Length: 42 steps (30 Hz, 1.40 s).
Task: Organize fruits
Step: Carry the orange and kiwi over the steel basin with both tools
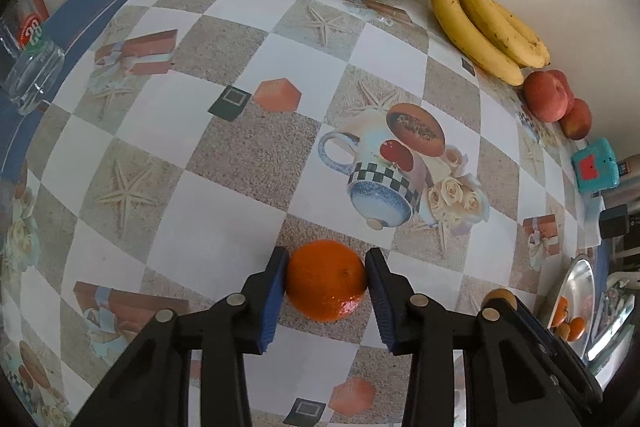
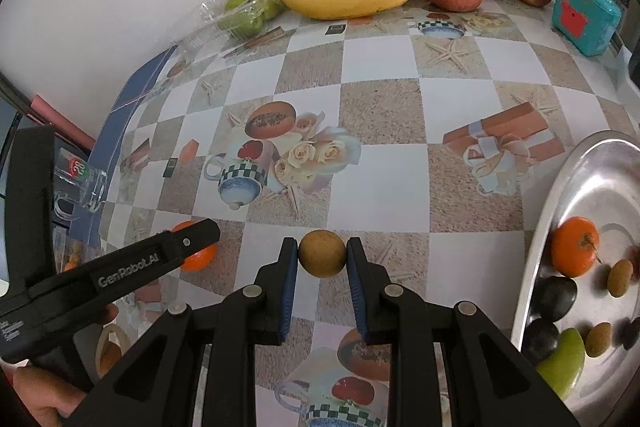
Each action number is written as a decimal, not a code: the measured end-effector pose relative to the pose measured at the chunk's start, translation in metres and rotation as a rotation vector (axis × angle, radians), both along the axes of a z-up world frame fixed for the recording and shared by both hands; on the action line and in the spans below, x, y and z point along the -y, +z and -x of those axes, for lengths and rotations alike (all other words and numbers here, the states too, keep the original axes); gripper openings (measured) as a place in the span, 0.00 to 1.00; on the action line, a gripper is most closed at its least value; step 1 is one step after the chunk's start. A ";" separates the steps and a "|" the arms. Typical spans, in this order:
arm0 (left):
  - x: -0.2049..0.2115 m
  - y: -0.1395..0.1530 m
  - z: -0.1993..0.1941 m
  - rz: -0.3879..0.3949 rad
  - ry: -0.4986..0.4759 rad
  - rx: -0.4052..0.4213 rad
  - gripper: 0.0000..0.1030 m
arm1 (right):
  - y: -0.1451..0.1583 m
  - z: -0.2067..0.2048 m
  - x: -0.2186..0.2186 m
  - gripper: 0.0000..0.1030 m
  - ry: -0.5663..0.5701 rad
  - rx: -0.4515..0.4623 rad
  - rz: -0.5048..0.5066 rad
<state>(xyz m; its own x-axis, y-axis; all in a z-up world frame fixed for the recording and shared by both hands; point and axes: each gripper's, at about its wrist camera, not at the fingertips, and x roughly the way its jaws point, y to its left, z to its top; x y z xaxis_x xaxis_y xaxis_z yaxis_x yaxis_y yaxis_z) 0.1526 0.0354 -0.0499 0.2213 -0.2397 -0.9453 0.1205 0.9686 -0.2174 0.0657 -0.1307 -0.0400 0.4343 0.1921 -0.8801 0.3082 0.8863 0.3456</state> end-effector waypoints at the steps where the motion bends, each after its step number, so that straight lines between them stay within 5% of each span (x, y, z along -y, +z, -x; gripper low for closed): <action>1: 0.000 0.001 0.001 -0.001 0.002 0.004 0.40 | 0.002 0.002 0.000 0.25 -0.002 0.002 0.000; 28: 0.015 0.070 0.042 0.040 -0.037 0.174 0.40 | 0.044 0.068 0.020 0.25 -0.110 0.031 0.107; 42: 0.066 0.084 0.075 0.045 -0.181 0.211 0.40 | 0.061 0.115 0.064 0.25 -0.244 0.053 0.134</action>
